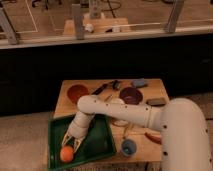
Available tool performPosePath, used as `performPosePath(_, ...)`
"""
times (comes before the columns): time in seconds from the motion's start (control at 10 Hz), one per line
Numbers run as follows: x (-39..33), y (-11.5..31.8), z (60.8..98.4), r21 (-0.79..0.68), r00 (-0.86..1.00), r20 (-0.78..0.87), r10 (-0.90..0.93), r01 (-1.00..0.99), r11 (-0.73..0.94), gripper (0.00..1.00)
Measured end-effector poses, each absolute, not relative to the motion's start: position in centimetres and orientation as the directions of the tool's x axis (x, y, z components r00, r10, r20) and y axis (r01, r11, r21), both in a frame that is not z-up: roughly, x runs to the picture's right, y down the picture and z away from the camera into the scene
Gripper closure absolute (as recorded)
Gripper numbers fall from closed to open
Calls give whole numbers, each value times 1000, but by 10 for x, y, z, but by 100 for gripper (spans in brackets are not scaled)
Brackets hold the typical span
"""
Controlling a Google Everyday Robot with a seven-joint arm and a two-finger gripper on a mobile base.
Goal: Place apple in table surface
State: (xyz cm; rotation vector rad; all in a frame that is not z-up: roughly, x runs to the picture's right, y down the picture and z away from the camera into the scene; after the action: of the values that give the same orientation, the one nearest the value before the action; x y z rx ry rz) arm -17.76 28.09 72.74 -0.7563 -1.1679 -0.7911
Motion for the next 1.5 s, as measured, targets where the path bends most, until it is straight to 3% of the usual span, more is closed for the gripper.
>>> performPosePath(0.2, -161, 263, 729, -85, 189, 975, -120, 808, 583, 57)
performPosePath(0.4, -162, 251, 721, -34, 134, 985, -113, 777, 629, 41)
performPosePath(0.5, -167, 245, 716, -6, 107, 987, -120, 769, 639, 40)
performPosePath(1.5, -192, 173, 680, 88, 79, 968, -238, 782, 617, 40)
